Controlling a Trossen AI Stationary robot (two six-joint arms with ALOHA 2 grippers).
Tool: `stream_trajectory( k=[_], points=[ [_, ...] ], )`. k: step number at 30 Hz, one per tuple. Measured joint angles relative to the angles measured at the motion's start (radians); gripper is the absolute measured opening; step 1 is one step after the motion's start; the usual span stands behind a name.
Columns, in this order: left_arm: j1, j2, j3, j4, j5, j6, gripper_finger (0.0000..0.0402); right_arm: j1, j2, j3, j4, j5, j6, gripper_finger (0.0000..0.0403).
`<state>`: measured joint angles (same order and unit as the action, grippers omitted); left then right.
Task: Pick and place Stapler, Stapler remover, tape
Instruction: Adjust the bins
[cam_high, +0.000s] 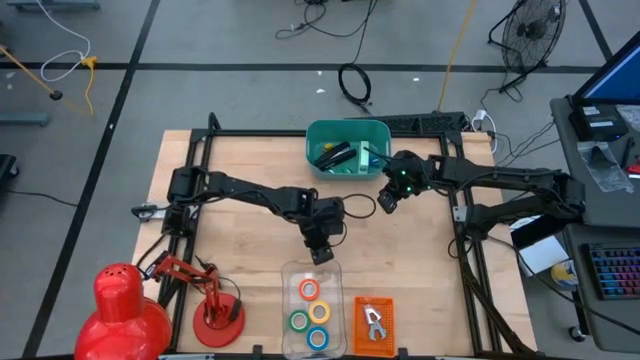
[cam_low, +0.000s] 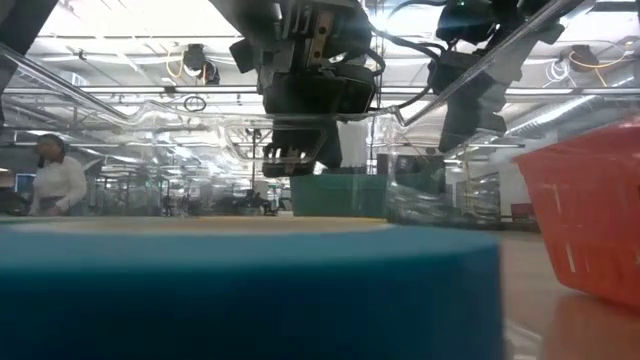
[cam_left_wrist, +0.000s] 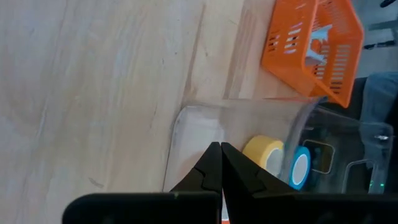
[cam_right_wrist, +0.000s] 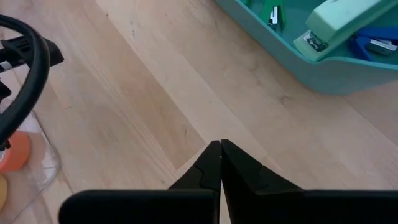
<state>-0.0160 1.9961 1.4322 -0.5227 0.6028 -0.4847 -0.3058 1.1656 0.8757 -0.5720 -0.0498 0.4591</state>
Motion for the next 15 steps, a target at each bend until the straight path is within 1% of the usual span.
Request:
stream_trajectory(
  k=[7, 15],
  points=[
    [0.005, -0.002, 0.0, 0.013, 0.006, 0.003, 0.0, 0.0, 0.0, 0.0, 0.0, 0.022, 0.011, 0.0],
    [0.005, -0.002, 0.0, 0.024, 0.002, 0.012, 0.0, 0.0, 0.0, 0.0, 0.0, 0.023, 0.02, 0.0]
  ],
)
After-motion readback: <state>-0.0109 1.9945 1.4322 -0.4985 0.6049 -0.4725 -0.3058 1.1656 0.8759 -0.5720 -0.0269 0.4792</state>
